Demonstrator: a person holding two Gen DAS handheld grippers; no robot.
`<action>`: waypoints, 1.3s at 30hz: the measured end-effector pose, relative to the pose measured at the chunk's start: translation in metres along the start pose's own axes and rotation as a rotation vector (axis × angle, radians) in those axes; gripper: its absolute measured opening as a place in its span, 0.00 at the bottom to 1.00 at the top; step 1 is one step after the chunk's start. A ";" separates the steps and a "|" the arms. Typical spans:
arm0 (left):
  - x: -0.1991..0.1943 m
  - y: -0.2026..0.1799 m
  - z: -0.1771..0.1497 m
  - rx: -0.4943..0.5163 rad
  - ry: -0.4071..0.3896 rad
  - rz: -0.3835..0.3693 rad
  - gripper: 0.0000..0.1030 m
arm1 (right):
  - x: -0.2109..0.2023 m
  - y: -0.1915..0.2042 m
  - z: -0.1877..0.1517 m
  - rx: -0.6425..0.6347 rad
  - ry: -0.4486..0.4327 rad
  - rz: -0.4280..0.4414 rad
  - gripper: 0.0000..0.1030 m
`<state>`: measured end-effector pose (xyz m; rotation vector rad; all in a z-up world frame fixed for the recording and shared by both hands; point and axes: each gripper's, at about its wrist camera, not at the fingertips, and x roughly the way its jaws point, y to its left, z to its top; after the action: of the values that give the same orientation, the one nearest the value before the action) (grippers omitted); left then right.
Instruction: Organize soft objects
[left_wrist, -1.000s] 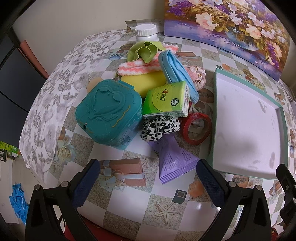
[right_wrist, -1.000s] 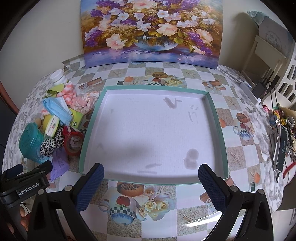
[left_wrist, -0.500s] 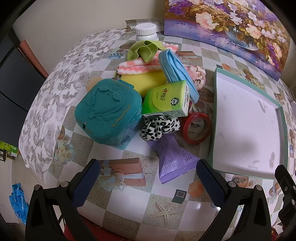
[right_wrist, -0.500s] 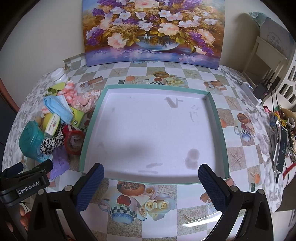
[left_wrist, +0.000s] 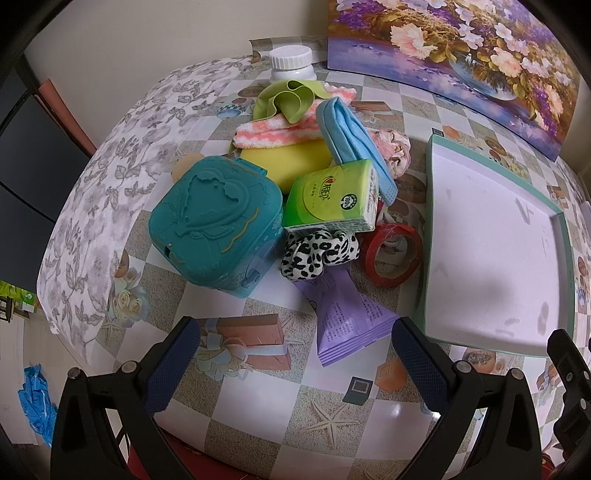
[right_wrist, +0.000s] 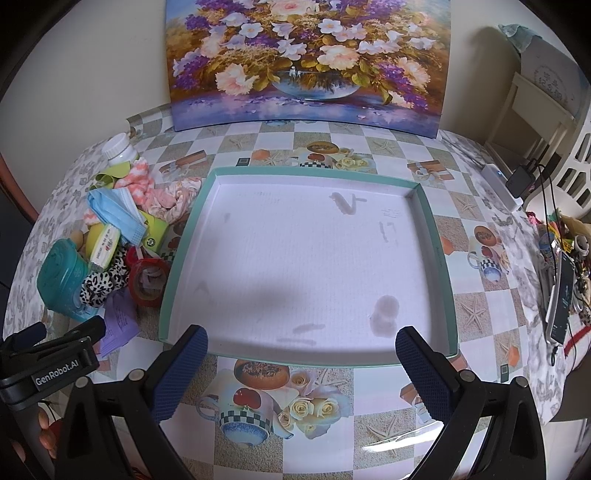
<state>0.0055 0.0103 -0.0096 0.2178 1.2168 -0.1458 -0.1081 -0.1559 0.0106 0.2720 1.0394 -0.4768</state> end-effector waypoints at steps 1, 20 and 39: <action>0.000 0.000 0.000 0.000 0.000 0.000 1.00 | 0.000 0.000 0.000 -0.001 0.000 0.000 1.00; -0.008 0.003 0.009 -0.049 -0.010 -0.086 1.00 | -0.005 0.005 0.011 -0.006 -0.008 0.043 1.00; 0.023 -0.007 0.016 -0.027 0.062 -0.049 0.90 | 0.012 0.047 0.048 -0.067 0.028 0.162 1.00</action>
<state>0.0263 0.0001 -0.0266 0.1702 1.2851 -0.1657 -0.0429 -0.1392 0.0229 0.3016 1.0490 -0.2921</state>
